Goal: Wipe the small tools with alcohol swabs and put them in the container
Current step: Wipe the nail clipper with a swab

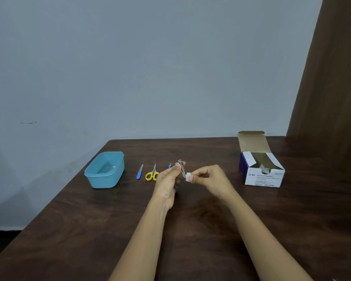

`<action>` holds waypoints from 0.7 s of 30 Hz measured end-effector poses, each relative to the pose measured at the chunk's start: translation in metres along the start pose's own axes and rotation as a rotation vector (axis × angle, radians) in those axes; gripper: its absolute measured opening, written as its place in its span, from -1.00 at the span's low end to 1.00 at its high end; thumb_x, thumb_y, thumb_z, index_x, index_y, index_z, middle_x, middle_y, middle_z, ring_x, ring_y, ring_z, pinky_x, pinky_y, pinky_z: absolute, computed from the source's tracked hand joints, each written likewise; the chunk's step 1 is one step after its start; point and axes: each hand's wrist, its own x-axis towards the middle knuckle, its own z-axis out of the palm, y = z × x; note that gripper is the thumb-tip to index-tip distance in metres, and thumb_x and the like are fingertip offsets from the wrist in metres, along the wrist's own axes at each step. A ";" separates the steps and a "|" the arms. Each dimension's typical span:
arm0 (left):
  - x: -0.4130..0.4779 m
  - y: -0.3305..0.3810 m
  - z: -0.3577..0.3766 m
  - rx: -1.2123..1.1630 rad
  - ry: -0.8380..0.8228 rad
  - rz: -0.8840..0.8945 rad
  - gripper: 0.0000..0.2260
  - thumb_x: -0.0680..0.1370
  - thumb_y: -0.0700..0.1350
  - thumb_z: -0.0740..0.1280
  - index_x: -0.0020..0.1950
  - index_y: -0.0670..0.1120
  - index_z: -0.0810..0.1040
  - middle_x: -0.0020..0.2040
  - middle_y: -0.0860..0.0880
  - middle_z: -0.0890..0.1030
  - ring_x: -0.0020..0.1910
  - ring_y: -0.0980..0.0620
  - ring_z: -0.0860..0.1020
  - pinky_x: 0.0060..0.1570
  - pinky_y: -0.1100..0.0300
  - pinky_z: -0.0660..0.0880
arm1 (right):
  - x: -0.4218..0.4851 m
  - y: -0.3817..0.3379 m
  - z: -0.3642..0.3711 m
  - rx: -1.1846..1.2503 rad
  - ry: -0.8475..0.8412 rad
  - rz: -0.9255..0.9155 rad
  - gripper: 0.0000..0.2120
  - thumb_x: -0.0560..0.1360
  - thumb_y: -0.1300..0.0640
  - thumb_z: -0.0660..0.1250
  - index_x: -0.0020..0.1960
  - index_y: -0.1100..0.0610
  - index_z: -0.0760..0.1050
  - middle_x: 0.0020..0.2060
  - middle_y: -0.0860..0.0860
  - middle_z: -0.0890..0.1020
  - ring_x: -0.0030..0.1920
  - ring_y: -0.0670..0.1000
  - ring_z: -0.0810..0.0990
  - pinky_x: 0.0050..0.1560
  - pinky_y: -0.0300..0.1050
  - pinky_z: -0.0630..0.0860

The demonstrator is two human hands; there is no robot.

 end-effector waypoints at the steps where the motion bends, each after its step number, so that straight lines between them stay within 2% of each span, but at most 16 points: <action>1: 0.001 0.001 0.000 -0.022 0.005 -0.012 -0.85 0.55 -0.03 0.35 -0.09 -0.04 0.69 -0.29 0.07 0.55 -0.31 0.16 0.37 -0.26 0.30 0.34 | 0.001 0.002 -0.001 0.029 0.013 0.052 -0.90 0.37 0.12 0.52 -0.12 0.10 0.71 -0.20 -0.06 0.72 -0.07 -0.12 0.67 0.06 -0.20 0.54; 3: 0.000 0.003 0.001 -0.053 -0.006 -0.028 -0.86 0.56 -0.05 0.34 -0.04 -0.06 0.67 -0.29 0.08 0.52 -0.33 0.17 0.36 -0.30 0.33 0.35 | 0.003 0.005 -0.003 0.108 0.063 0.134 -0.85 0.39 0.18 0.51 -0.05 0.16 0.68 -0.17 0.00 0.72 -0.07 -0.06 0.67 0.03 -0.24 0.54; 6: -0.002 0.004 0.003 -0.061 -0.055 -0.051 -0.86 0.57 -0.07 0.33 -0.04 -0.08 0.66 -0.30 0.07 0.51 -0.32 0.16 0.37 -0.28 0.32 0.37 | -0.001 -0.002 -0.003 0.253 0.127 0.168 -0.85 0.46 0.24 0.43 0.02 0.25 0.64 -0.23 0.01 0.68 -0.25 -0.14 0.58 -0.29 -0.47 0.45; 8: -0.005 0.005 0.005 -0.051 -0.084 -0.046 -0.85 0.57 -0.07 0.32 -0.06 -0.07 0.67 -0.31 0.09 0.57 -0.30 0.17 0.40 -0.24 0.31 0.37 | -0.002 -0.005 -0.002 0.321 0.157 0.174 -0.89 0.49 0.22 0.40 -0.03 0.24 0.64 -0.32 -0.04 0.64 -0.37 -0.22 0.50 -0.38 -0.48 0.39; 10: -0.006 0.005 0.006 -0.051 -0.100 -0.032 -0.83 0.58 -0.08 0.31 -0.09 -0.06 0.68 -0.30 0.11 0.63 -0.28 0.17 0.43 -0.20 0.31 0.37 | -0.002 -0.008 -0.001 0.344 0.150 0.199 -0.90 0.48 0.17 0.42 -0.07 0.18 0.66 -0.38 -0.08 0.61 -0.43 -0.23 0.48 -0.35 -0.39 0.38; 14: -0.006 0.003 0.006 -0.065 -0.152 -0.016 -0.74 0.58 -0.11 0.30 -0.22 -0.04 0.74 -0.22 0.05 0.68 -0.18 0.14 0.50 -0.09 0.28 0.40 | -0.003 -0.008 0.003 0.398 0.105 0.207 -0.98 0.43 0.17 0.47 -0.16 0.10 0.68 -0.38 -0.05 0.64 -0.36 -0.18 0.50 -0.29 -0.26 0.35; 18: -0.007 0.003 0.007 -0.079 -0.149 -0.031 -0.80 0.57 -0.13 0.32 -0.17 -0.09 0.72 -0.20 -0.01 0.68 -0.15 0.08 0.52 -0.05 0.24 0.42 | -0.005 -0.009 0.004 0.380 0.088 0.142 -0.98 0.42 0.19 0.48 -0.17 0.12 0.69 -0.36 -0.08 0.68 -0.37 -0.22 0.56 -0.32 -0.38 0.40; 21: -0.008 0.004 0.008 -0.075 -0.140 -0.042 -0.79 0.55 -0.13 0.34 -0.22 -0.08 0.71 -0.24 0.00 0.65 -0.19 0.10 0.51 -0.08 0.23 0.41 | -0.005 -0.010 0.006 0.332 0.071 0.094 -0.92 0.41 0.25 0.47 -0.11 0.24 0.69 -0.23 -0.02 0.72 -0.23 -0.21 0.66 -0.24 -0.46 0.47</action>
